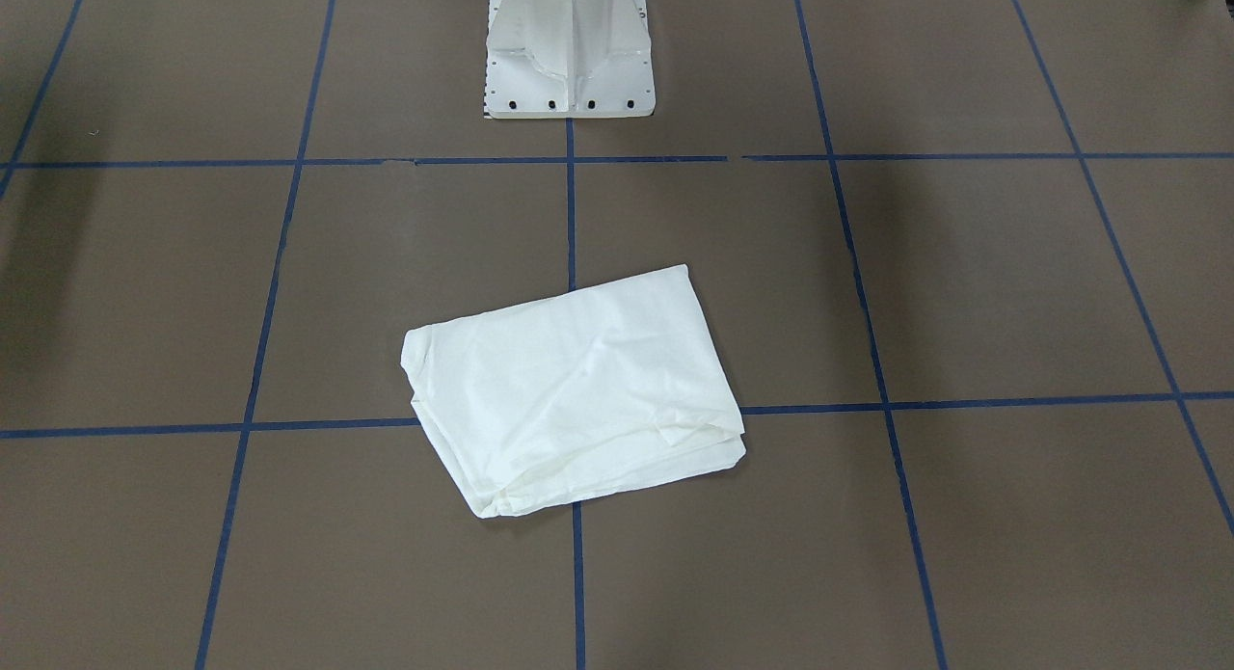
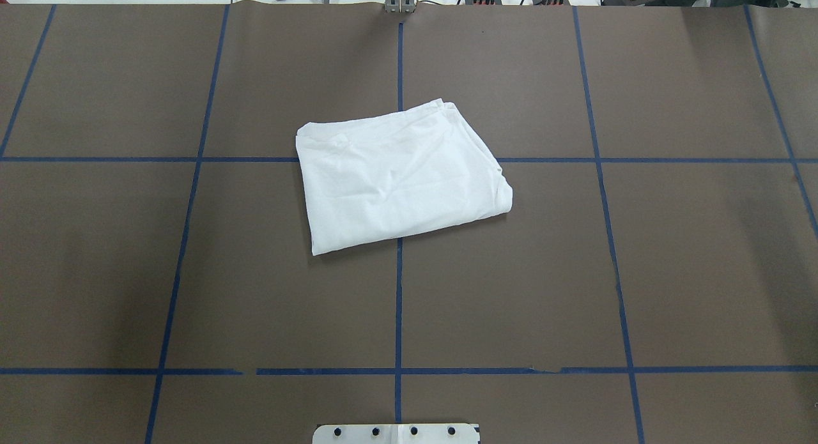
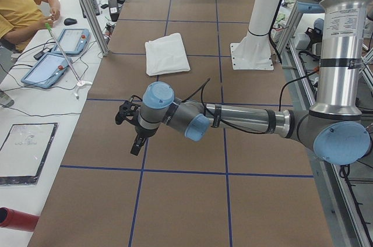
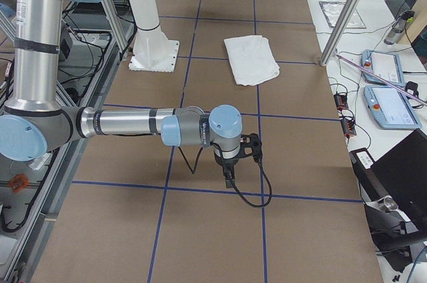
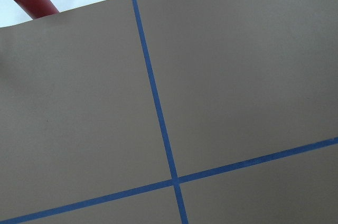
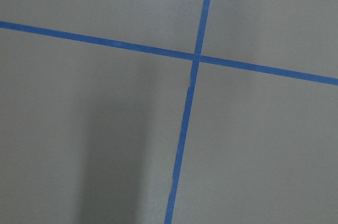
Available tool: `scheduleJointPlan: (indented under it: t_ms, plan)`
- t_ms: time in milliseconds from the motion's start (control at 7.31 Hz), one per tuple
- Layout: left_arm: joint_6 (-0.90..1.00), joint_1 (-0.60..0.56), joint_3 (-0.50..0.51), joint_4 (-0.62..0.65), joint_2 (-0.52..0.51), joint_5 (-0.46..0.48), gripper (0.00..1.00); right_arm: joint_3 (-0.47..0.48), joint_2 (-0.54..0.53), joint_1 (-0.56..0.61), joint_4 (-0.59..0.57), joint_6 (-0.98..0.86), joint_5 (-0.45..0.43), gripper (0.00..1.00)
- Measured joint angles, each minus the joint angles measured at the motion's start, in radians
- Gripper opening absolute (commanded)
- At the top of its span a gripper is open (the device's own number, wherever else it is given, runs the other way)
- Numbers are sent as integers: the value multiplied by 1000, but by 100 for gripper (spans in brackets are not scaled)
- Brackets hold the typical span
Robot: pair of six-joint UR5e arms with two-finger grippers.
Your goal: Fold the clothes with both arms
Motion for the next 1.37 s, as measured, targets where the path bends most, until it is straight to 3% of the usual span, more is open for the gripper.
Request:
scheduleJointPlan:
  t_ms: [1367]
  plan:
    - [2,0,8,-49,1,0,100,-6,-4,0,42,11,1,100]
